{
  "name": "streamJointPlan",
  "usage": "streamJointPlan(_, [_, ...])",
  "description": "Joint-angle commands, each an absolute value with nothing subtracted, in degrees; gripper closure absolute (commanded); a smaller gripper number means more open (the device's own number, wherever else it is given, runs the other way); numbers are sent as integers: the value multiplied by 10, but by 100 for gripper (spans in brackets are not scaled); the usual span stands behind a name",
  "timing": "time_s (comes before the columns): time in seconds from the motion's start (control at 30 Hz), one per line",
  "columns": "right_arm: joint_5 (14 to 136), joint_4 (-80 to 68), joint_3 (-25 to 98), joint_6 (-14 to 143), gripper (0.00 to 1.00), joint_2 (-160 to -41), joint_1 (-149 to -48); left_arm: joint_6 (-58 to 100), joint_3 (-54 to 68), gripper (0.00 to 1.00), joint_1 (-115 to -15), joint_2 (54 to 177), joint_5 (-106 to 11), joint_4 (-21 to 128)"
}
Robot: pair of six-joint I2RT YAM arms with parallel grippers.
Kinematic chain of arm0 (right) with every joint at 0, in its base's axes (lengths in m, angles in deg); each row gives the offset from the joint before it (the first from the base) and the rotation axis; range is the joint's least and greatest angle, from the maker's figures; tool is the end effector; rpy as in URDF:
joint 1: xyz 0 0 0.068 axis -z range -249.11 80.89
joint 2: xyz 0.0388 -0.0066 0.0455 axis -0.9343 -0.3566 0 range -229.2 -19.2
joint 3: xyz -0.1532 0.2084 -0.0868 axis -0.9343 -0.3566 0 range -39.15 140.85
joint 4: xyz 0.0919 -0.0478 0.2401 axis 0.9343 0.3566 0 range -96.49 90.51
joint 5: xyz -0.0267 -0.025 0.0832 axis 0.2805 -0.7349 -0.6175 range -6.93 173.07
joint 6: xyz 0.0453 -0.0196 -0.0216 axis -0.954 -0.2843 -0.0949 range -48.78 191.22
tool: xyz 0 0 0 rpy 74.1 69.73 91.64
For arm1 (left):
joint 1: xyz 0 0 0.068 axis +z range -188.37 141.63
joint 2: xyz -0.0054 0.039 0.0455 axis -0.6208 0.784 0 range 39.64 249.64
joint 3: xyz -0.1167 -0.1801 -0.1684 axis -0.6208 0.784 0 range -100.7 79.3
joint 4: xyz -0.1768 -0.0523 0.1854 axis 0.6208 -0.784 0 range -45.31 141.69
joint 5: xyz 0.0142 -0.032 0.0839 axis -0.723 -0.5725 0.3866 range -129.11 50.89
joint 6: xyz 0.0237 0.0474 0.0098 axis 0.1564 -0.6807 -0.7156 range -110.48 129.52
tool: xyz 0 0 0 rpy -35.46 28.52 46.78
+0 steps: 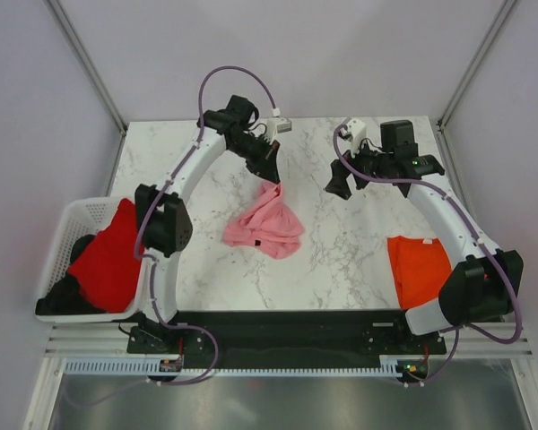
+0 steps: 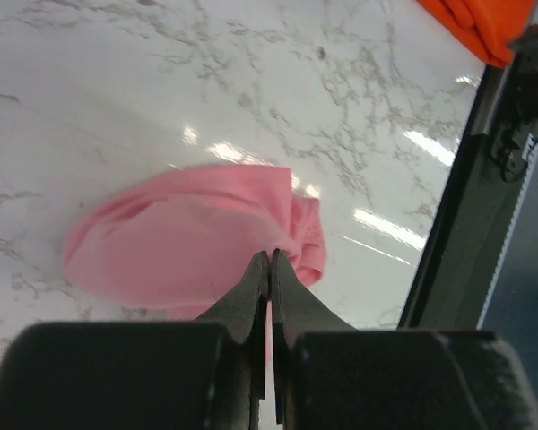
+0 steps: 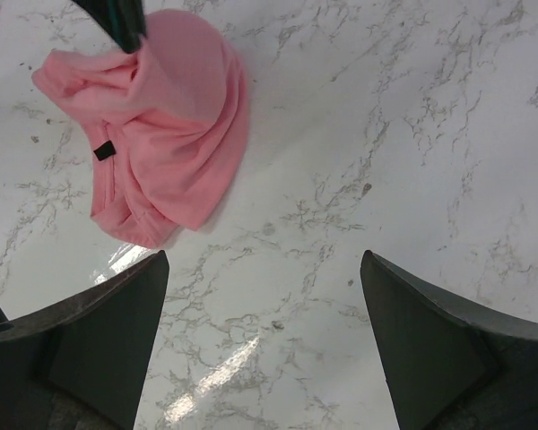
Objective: Fold and stack the t-shirts
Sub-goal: Move the tshirt to the center of the board
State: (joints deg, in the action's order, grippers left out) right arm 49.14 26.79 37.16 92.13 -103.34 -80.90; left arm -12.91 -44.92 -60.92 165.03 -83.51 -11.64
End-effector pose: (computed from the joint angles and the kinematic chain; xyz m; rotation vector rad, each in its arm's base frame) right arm 0.3112 0.0853 0.3342 -0.9067 2.0130 0.5860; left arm 0.4171 -0.2001 0.2939 1.1784 2.2382 -1.0286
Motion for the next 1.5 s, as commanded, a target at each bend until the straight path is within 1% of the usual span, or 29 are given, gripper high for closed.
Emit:
streamJointPlan(0.0, [494, 267, 371, 949, 4, -1001, -809, -124, -376, 98, -611, 1508, -834, -114])
streamJointPlan(0.07, [494, 268, 370, 950, 4, -994, -808, -124, -327, 98, -611, 1442, -825, -114])
streamJointPlan(0.2, [498, 267, 371, 956, 4, -994, -808, -124, -285, 98, -611, 1358, -798, -123])
streamJointPlan(0.3, [499, 268, 376, 958, 4, -1000, -808, -138, -274, 98, -612, 1321, -768, -138])
streamJointPlan(0.47, [495, 267, 388, 957, 4, -1009, -808, -139, -303, 98, -615, 1311, -772, -144])
streamJointPlan(0.63, [503, 269, 385, 966, 3, -1002, -808, -143, -363, 98, -671, 1357, -762, -134])
streamJointPlan(0.73, [519, 273, 371, 980, 3, -990, -808, -132, -408, 98, -700, 1426, -753, -116])
streamJointPlan(0.83, [529, 276, 350, 999, 2, -973, -808, -127, -471, 98, -703, 1526, -756, -108])
streamJointPlan(0.87, [534, 277, 345, 1002, 2, -970, -808, -127, -513, 98, -703, 1583, -747, -106])
streamJointPlan(0.93, [536, 275, 331, 1011, 2, -961, -808, -131, -556, 98, -703, 1635, -735, -98])
streamJointPlan(1.0, [535, 275, 321, 1014, 3, -958, -808, -130, -616, 94, -703, 1705, -725, -91])
streamJointPlan(1.03, [534, 275, 319, 1017, 2, -958, -809, -125, -631, 83, -703, 1722, -703, -71])
streamJointPlan(1.1, [522, 276, 317, 1022, 3, -958, -808, -103, -650, 72, -703, 1744, -664, -48])
streamJointPlan(1.13, [517, 278, 316, 1032, 3, -958, -810, -97, -653, 64, -703, 1743, -618, -40])
streamJointPlan(1.2, [511, 294, 317, 1056, 3, -960, -816, -90, -642, 59, -702, 1732, -578, -36])
streamJointPlan(1.23, [511, 301, 314, 1092, 3, -962, -829, -88, -629, 57, -699, 1705, -555, -35])
streamJointPlan(1.3, [524, 307, 289, 1136, 5, -960, -847, -79, -568, 53, -684, 1667, -547, -32])
streamJointPlan(1.33, [532, 304, 277, 1156, 6, -960, -873, -75, -545, 51, -676, 1627, -548, -32])
streamJointPlan(1.37, [540, 296, 265, 1195, 7, -961, -887, -73, -499, 50, -668, 1609, -548, -32])
streamJointPlan(1.43, [557, 279, 229, 1226, 10, -967, -921, -75, -457, 48, -643, 1571, -554, -37])
streamJointPlan(1.47, [559, 260, 219, 1259, 12, -968, -931, -85, -416, 48, -635, 1538, -561, -40])
